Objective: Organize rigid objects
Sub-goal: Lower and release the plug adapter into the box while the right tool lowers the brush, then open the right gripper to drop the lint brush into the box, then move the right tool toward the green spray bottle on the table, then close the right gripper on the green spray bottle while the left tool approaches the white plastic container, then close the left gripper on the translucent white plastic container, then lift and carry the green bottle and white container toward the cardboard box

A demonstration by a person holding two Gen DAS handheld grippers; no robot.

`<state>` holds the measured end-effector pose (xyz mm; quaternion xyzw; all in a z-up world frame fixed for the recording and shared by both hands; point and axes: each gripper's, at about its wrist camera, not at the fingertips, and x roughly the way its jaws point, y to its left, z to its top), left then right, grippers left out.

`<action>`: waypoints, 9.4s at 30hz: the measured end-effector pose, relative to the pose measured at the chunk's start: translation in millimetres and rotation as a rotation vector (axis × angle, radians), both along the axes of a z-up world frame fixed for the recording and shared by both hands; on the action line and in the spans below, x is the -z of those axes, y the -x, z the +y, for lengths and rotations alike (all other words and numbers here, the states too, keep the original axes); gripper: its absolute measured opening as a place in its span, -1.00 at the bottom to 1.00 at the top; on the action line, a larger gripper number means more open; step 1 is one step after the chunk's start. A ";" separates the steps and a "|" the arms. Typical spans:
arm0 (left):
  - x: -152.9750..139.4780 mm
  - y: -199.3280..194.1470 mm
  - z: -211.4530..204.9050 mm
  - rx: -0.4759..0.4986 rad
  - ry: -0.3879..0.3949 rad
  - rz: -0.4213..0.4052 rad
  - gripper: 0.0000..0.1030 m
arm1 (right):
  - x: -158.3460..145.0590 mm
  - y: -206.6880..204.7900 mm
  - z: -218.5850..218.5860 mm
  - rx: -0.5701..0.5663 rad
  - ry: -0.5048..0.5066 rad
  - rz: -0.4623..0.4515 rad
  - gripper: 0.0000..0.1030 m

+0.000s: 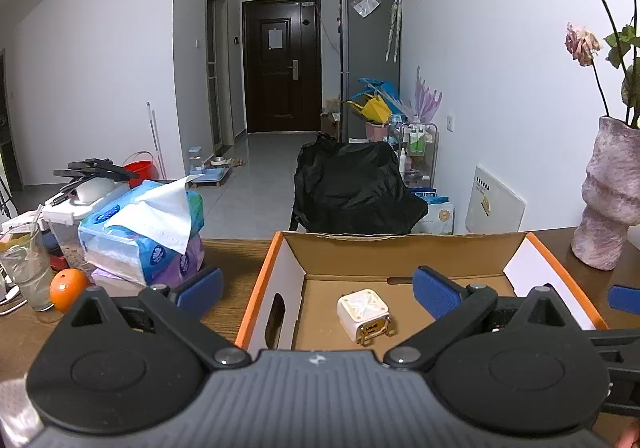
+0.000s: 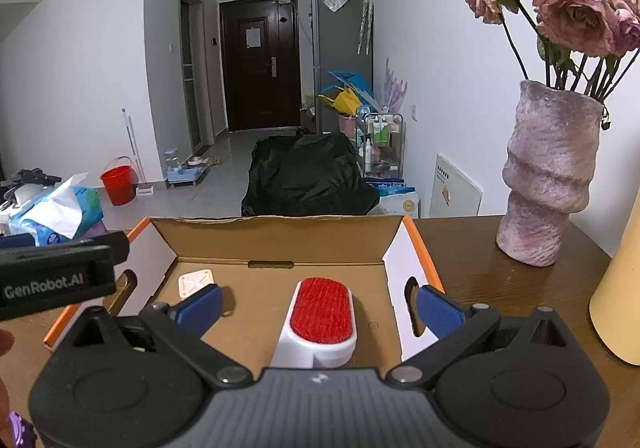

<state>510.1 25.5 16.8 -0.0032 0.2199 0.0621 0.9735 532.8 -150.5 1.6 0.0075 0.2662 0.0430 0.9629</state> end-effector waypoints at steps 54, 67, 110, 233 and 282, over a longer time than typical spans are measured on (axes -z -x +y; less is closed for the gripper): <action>7.6 151.6 6.7 -0.007 0.005 0.044 1.00 | 0.9 152.1 -8.6 -0.113 0.008 -0.034 1.00; 23.2 187.7 -1.1 -0.003 -0.002 0.065 1.00 | 13.7 183.6 -15.2 -0.134 -0.001 -0.024 1.00; 59.6 239.5 64.9 0.047 0.025 0.130 1.00 | 71.4 223.3 62.8 -0.495 0.251 0.059 1.00; 92.7 137.5 150.8 -0.403 0.040 0.267 0.28 | 87.6 139.8 83.9 -0.201 -0.035 0.105 -0.42; 48.5 187.1 64.7 -0.259 0.010 0.069 0.29 | 28.6 190.5 36.7 -0.218 -0.229 -0.136 -0.42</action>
